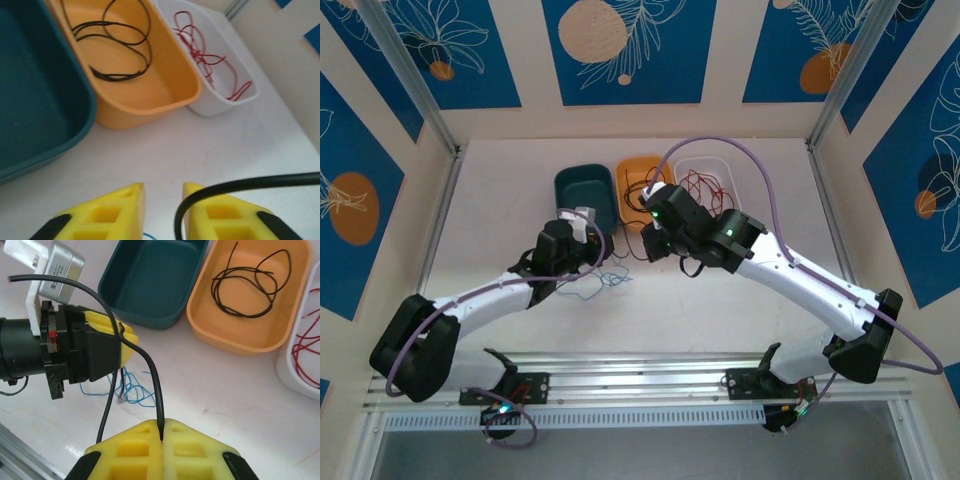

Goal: Untangle the cables

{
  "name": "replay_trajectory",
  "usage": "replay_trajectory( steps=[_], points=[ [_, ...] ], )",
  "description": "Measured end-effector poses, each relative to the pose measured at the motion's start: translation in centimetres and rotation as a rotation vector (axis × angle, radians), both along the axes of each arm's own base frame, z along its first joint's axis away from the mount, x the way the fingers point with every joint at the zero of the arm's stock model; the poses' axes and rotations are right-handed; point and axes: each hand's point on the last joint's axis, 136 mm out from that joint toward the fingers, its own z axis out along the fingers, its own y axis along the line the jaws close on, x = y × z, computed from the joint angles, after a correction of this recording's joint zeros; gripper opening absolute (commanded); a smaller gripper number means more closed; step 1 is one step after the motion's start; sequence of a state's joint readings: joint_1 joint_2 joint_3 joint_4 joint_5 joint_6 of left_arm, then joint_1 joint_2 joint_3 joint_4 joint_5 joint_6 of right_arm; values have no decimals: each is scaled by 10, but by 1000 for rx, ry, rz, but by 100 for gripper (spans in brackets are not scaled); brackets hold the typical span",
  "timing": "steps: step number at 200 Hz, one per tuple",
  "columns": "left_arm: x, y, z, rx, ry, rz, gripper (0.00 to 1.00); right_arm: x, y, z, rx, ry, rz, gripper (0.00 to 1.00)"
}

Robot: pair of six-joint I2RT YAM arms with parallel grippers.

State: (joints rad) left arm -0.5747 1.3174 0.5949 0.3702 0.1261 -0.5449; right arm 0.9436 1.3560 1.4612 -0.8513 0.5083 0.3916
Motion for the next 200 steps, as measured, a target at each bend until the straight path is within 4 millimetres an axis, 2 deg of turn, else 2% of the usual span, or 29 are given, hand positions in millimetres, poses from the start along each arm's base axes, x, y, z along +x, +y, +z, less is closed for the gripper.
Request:
replay_trajectory(
  steps=[22, 72, 104, 133, 153, 168, 200],
  points=[
    [-1, 10, -14, 38, 25, 39, 23, 2, -13, 15, -14, -43, -36, 0],
    [-17, 30, -56, 120, 113, 84, 20, 4, -48, 72, 17, -193, -106, 0],
    [-24, 37, -71, 138, 149, 102, 23, 17, -62, 89, 34, -239, -150, 0],
    [-28, 41, -78, 139, 173, 114, 39, 45, -76, 85, 41, -219, -224, 0],
    [-32, 43, -78, 131, 182, 121, 56, 70, -83, 72, 43, -181, -273, 0],
    [-35, 45, -71, 119, 175, 125, 68, 91, -84, 59, 32, -154, -303, 0],
    [-40, 49, -45, 96, 123, 124, 100, 135, -75, 28, 3, -98, -334, 0]
  ],
)
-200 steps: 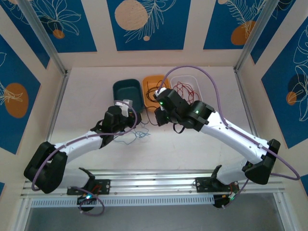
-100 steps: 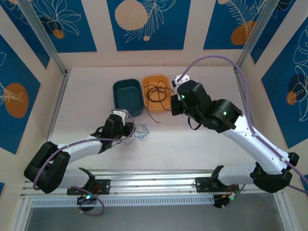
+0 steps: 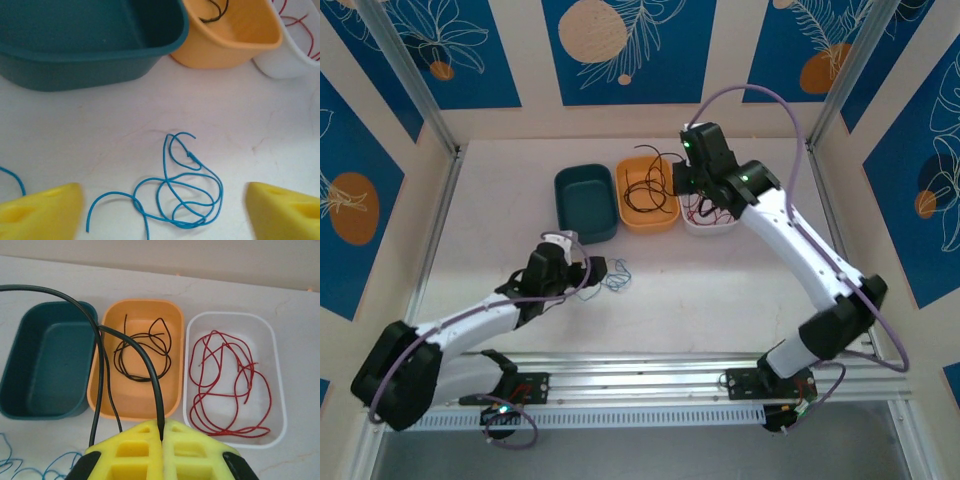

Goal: Untangle the cables

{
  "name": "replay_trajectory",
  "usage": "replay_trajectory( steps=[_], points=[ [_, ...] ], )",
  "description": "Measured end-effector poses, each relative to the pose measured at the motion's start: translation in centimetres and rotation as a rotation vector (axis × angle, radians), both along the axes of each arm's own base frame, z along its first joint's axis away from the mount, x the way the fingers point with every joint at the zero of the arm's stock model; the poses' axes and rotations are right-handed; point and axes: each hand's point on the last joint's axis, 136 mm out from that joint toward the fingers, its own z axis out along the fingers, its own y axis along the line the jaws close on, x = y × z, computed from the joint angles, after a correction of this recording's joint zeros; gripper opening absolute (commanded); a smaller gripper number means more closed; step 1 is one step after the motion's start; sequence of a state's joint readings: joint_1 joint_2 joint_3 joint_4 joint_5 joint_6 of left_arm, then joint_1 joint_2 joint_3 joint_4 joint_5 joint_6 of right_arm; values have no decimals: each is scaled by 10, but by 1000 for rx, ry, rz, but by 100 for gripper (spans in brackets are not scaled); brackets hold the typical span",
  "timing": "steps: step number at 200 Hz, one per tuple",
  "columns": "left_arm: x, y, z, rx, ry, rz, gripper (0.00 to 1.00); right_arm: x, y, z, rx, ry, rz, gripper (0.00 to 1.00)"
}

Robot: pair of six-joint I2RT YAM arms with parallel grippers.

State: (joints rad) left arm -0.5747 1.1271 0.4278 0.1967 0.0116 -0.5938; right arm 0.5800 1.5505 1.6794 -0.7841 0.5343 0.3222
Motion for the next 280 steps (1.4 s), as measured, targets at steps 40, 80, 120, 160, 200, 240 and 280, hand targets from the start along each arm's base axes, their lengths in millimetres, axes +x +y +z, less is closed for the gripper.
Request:
replay_trajectory(
  steps=[40, 80, 120, 160, 200, 240, 280],
  points=[
    [-9, 15, 22, 9, -44, 33, 100, 52, 13, -30, -9, 43, -30, 0],
    [-17, 33, 25, 66, -51, 76, 100, 93, 22, -64, 2, 96, -73, 0],
    [-21, 50, 23, 116, -47, 131, 100, 110, 21, -109, 10, 195, -140, 0],
    [-23, 59, 20, 162, -48, 152, 100, 108, 24, -152, 21, 311, -168, 4],
    [-25, 69, 14, 207, -31, 184, 100, 99, 29, -172, 47, 374, -172, 11],
    [-28, 77, 7, 247, -6, 201, 100, 85, 34, -195, 53, 446, -162, 22],
    [-30, 80, 4, 267, 8, 212, 100, 79, 39, -205, 42, 469, -144, 32]
  ],
)
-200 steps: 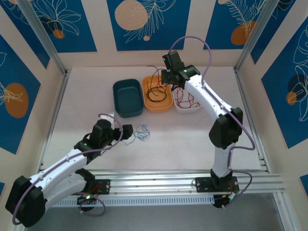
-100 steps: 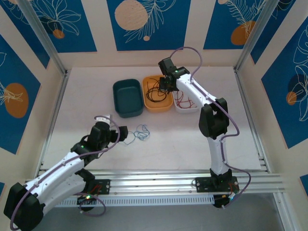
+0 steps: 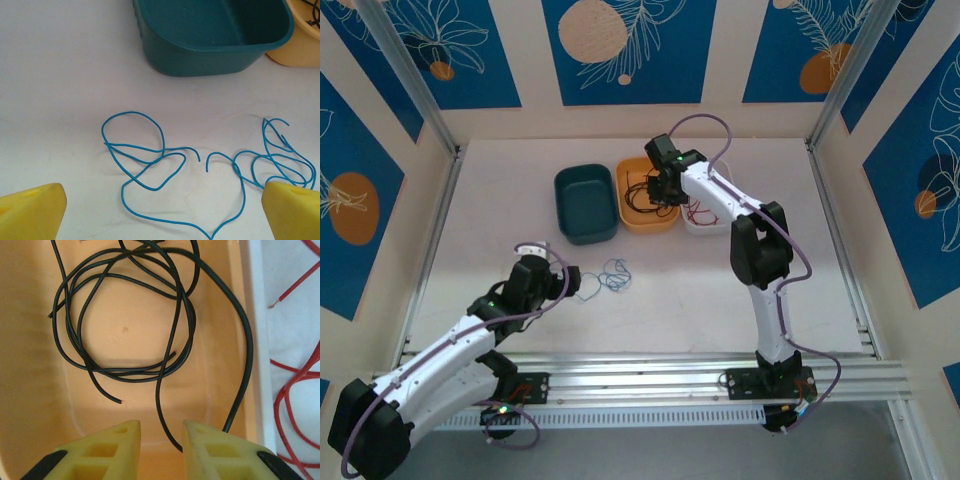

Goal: Untangle the cables

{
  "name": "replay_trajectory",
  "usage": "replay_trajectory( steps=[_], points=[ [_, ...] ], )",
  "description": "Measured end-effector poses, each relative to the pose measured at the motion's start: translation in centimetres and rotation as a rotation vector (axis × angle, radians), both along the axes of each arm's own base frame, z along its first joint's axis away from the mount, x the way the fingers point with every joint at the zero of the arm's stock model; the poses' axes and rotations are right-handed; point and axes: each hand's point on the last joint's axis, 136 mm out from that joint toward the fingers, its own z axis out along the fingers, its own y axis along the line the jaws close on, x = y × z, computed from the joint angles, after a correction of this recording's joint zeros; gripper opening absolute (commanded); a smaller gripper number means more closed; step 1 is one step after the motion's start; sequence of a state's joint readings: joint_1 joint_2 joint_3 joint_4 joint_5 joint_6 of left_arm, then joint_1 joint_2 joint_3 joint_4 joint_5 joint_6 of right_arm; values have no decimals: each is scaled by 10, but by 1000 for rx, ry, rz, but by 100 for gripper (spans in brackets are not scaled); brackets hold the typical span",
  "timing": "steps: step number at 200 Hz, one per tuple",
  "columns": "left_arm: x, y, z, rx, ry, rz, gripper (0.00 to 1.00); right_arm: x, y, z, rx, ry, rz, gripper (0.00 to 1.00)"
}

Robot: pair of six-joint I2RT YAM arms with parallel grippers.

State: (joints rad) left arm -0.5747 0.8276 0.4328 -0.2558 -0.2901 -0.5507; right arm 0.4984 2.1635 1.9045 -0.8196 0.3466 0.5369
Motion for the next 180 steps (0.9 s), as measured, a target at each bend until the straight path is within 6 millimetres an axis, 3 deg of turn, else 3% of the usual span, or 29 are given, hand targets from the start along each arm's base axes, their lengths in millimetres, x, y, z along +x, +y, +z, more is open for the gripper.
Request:
replay_trajectory(
  steps=[44, 115, 180],
  points=[
    [1, 0, -2, 15, 25, 3, 100, -14, 0, -3, -32, 12, 36, 36],
    [7, 8, -17, 35, 95, 51, 100, -23, -8, 43, -95, -101, 32, 36],
    [16, 25, -31, 30, 153, 120, 100, -39, -4, 36, -193, -93, 57, 33]
  ],
)
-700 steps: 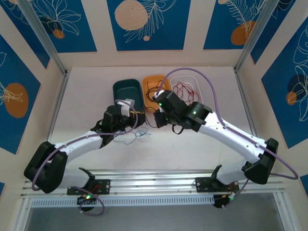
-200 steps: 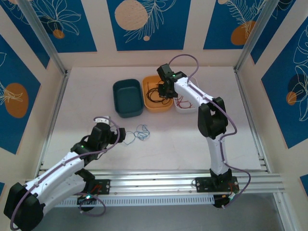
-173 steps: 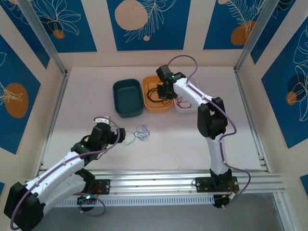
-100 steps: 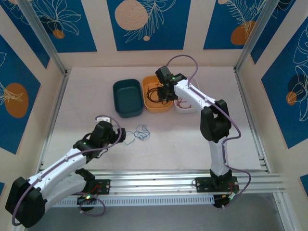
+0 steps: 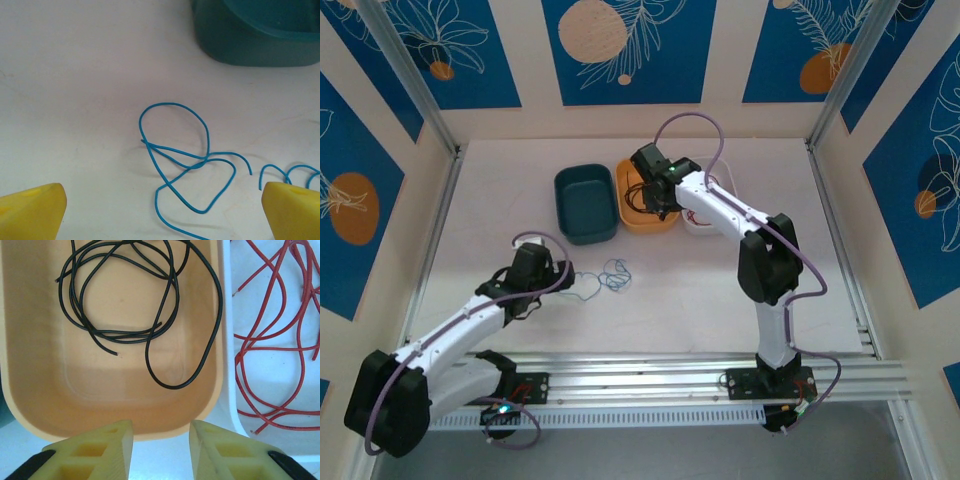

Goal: Untangle the cables

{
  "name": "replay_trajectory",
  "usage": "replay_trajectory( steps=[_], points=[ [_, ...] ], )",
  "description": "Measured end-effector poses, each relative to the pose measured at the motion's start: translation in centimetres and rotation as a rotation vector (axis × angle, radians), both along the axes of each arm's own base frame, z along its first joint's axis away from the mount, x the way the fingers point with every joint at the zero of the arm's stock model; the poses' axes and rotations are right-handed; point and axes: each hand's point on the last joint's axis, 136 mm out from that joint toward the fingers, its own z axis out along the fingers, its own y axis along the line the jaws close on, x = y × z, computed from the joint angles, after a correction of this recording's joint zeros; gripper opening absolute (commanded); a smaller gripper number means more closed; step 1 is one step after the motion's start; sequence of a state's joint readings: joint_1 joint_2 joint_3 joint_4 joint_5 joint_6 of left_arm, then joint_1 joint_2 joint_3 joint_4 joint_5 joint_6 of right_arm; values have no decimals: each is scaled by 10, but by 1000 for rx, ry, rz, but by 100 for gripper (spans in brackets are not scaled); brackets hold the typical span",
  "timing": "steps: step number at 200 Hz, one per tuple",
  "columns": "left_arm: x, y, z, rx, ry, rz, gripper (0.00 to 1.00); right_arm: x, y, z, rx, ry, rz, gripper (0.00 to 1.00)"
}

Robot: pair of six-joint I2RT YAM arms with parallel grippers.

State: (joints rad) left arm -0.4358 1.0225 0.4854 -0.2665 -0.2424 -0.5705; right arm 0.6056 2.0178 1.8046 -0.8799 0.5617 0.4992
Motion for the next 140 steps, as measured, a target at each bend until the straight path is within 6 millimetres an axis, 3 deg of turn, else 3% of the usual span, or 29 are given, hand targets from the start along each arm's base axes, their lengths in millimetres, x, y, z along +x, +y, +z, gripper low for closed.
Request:
replay_trajectory(
  steps=[23, 58, 89, 140],
  points=[
    [1, -1, -5, -8, 16, -2, 100, 5, -2, -10, -36, 16, -10, 31],
    [5, -5, -4, -25, 17, -11, 100, 17, -2, -42, -113, 68, -30, 31],
    [8, -8, -1, -38, 6, -16, 100, 15, -9, -66, -160, 129, -51, 31],
    [8, -9, -1, -41, 7, -18, 100, 22, -13, -63, -160, 131, -74, 31]
  ],
)
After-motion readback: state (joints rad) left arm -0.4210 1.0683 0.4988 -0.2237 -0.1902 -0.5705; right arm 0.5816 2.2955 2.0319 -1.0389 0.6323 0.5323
